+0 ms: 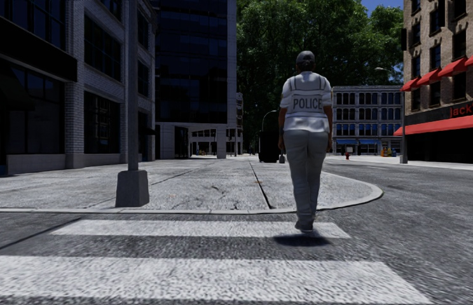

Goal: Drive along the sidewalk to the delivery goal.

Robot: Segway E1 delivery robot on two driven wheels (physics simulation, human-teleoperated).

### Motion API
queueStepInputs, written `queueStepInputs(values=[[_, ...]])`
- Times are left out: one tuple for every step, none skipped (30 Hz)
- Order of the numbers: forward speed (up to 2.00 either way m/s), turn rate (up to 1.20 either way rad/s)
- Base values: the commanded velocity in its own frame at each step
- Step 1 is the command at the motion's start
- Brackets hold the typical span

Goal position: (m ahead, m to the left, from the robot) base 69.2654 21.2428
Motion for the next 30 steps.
queueStepInputs(values=[[0.96, 0.00], [0.96, 0.00], [0.96, 0.00], [0.96, 0.00], [0.96, 0.00], [0.96, 0.00], [0.96, 0.00], [0.96, 0.00], [0.96, 0.00], [0.96, 0.00], [0.96, 0.00], [0.96, 0.00], [0.96, 0.00], [0.96, 0.00], [0.96, 0.00], [0.95, 0.07], [0.95, 0.14], [0.95, 0.20], [0.95, 0.20], [0.95, 0.26], [0.95, 0.29], [0.95, 0.30], [0.95, 0.34], [0.95, 0.34], [0.95, 0.38], [0.97, 0.39], [1.00, 0.39], [1.00, 0.39], [1.02, 0.40], [1.03, 0.42]])
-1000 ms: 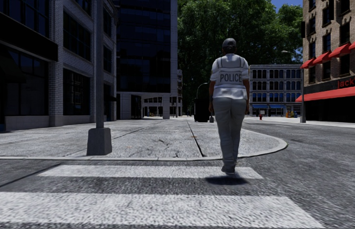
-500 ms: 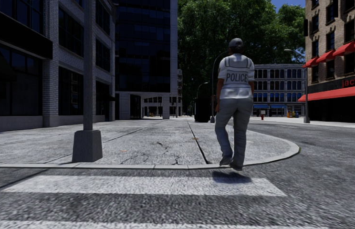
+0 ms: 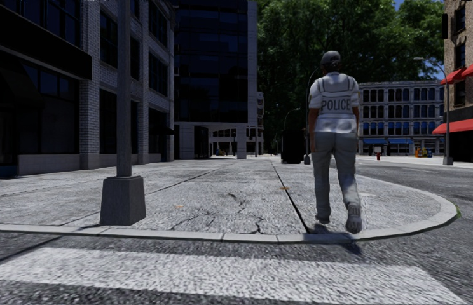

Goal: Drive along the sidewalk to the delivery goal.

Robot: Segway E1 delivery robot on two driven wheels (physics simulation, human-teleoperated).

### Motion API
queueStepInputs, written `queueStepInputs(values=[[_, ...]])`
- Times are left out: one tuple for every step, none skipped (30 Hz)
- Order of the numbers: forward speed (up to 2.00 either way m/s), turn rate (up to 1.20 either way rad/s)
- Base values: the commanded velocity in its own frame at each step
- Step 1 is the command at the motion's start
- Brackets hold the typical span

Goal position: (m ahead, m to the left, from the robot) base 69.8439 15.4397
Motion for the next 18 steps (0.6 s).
queueStepInputs(values=[[1.04, 0.44], [1.04, 0.44], [1.05, 0.45], [1.07, 0.45], [1.10, 0.45], [1.10, 0.45], [1.13, 0.43], [1.17, 0.31], [1.24, 0.04], [1.24, 0.04], [1.26, 0.00], [1.27, 0.00], [1.28, 0.00], [1.28, 0.00], [1.28, 0.00], [1.28, 0.00], [1.28, 0.00], [1.28, 0.00]])
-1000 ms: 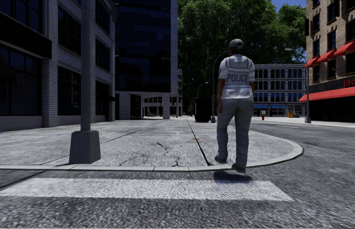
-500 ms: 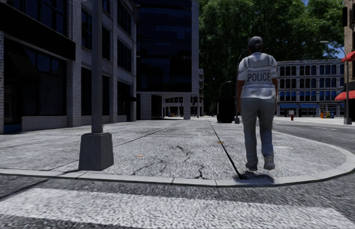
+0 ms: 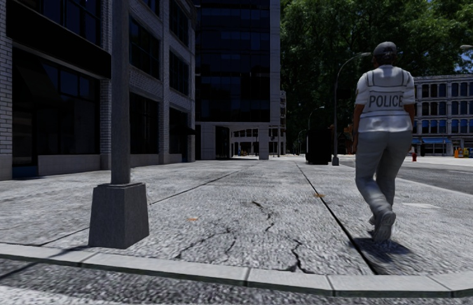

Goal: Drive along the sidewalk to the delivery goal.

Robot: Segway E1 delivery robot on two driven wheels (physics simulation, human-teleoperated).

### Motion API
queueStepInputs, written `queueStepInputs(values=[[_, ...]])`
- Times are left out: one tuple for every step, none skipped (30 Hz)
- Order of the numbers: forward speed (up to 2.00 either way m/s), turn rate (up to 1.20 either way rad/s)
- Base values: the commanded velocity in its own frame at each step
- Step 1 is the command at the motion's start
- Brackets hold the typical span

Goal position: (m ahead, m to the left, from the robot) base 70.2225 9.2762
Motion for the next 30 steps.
queueStepInputs(values=[[1.28, 0.00], [1.28, 0.00], [1.30, 0.00], [1.30, 0.00], [1.32, 0.00], [1.33, 0.00], [1.35, 0.00], [1.35, 0.00], [1.36, 0.00], [1.36, 0.00], [1.36, 0.00], [1.36, 0.00], [1.36, 0.00], [1.36, 0.40], [1.36, 0.53], [1.35, 0.58], [1.35, 0.58], [1.35, 0.53], [1.34, 0.24], [1.34, 0.01], [1.34, 0.01], [1.34, 0.00], [1.34, 0.00], [1.34, 0.00], [1.34, 0.00], [1.34, 0.00], [1.34, 0.00], [1.34, 0.00], [1.34, 0.00], [1.34, 0.00]])
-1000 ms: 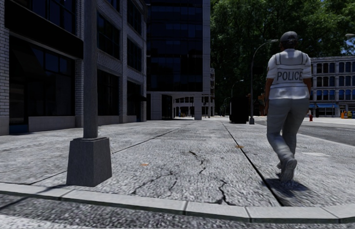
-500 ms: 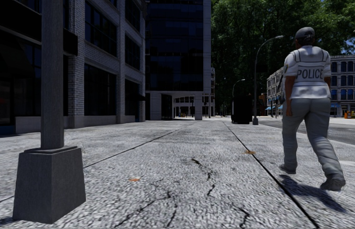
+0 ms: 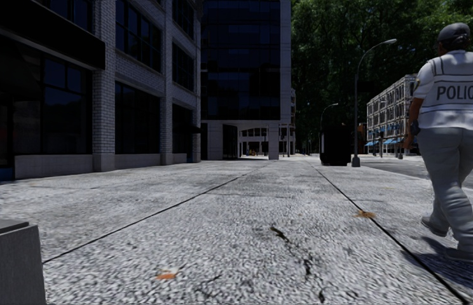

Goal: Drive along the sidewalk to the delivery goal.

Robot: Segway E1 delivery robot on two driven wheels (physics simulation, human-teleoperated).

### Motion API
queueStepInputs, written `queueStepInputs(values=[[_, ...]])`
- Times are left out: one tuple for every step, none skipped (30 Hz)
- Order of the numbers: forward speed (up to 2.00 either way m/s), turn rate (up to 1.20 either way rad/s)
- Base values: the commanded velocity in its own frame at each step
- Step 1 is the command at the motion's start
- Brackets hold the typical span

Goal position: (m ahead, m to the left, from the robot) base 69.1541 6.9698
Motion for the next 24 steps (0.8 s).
queueStepInputs(values=[[1.34, 0.00], [1.34, 0.00], [1.34, 0.00], [1.34, 0.00], [1.34, 0.00], [1.34, 0.00], [1.34, 0.00], [1.34, 0.00], [1.34, 0.00], [1.34, 0.00], [1.34, 0.00], [1.34, 0.00], [1.34, 0.00], [1.34, 0.00], [1.34, 0.00], [1.34, 0.00], [1.34, 0.00], [1.34, 0.00], [1.34, 0.00], [1.34, 0.00], [1.34, 0.00], [1.34, 0.00], [1.35, 0.06], [1.35, 0.06]])
